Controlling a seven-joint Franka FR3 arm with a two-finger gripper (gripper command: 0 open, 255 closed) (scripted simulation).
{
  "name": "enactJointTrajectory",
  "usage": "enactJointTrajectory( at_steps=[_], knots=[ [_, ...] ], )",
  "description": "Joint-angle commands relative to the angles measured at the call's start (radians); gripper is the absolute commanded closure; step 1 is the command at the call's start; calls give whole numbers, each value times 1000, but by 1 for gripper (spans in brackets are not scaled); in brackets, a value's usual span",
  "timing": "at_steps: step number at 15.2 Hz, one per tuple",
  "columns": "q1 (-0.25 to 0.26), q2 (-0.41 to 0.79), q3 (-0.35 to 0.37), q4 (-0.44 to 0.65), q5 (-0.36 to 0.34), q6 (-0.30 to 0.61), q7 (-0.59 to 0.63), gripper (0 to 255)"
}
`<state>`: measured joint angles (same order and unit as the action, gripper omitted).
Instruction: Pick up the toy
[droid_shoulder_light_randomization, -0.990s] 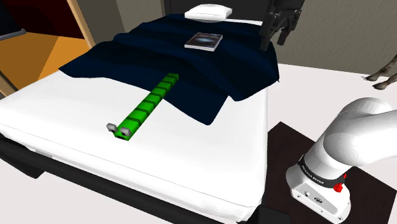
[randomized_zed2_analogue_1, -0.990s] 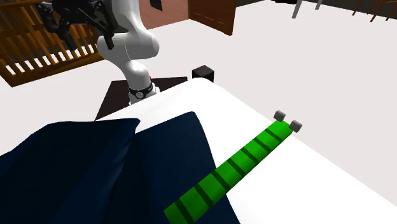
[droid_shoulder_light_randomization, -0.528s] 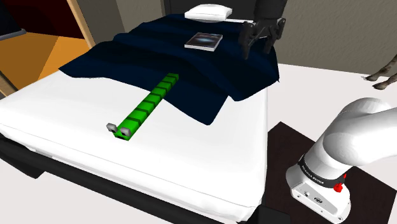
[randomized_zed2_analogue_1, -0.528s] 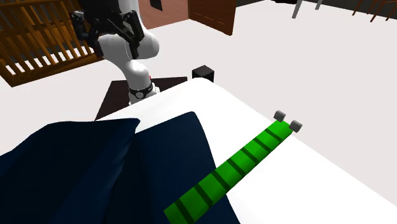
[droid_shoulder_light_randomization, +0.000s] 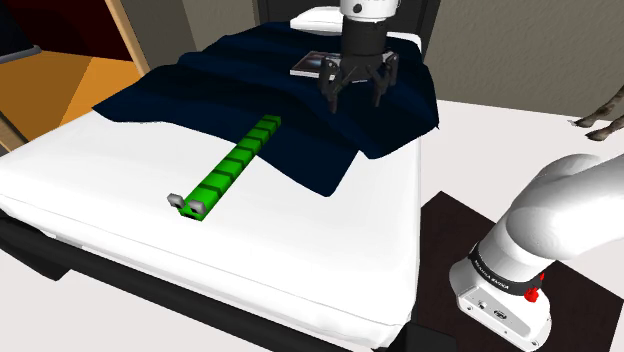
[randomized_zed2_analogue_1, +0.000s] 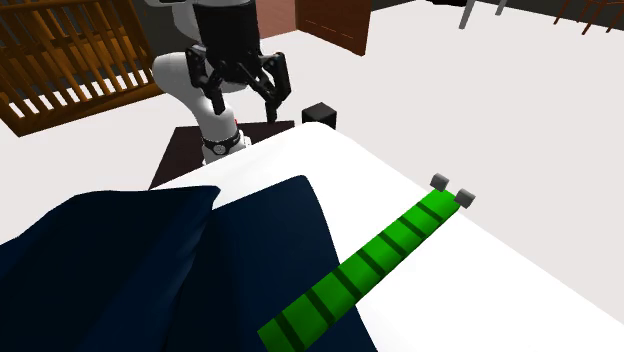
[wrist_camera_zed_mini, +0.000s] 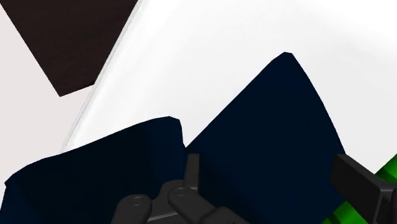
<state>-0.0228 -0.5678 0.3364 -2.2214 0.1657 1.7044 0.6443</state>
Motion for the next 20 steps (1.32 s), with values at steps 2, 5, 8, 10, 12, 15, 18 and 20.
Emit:
enactJointTrajectory(
  at_steps=[2,5,8,10,12,15,18,20],
  knots=[
    [-20,92,74,46,5,44,138,0],
    [-43,201,148,116,-11,79,279,0],
    [-64,326,217,200,-52,107,427,0],
    [-73,417,259,264,-94,119,529,0],
    [-73,516,292,335,-147,125,634,0],
    [-48,671,319,457,-239,119,789,0],
    [5,828,315,599,-328,93,926,0],
    [52,929,297,706,-379,67,1003,0]
  ],
)
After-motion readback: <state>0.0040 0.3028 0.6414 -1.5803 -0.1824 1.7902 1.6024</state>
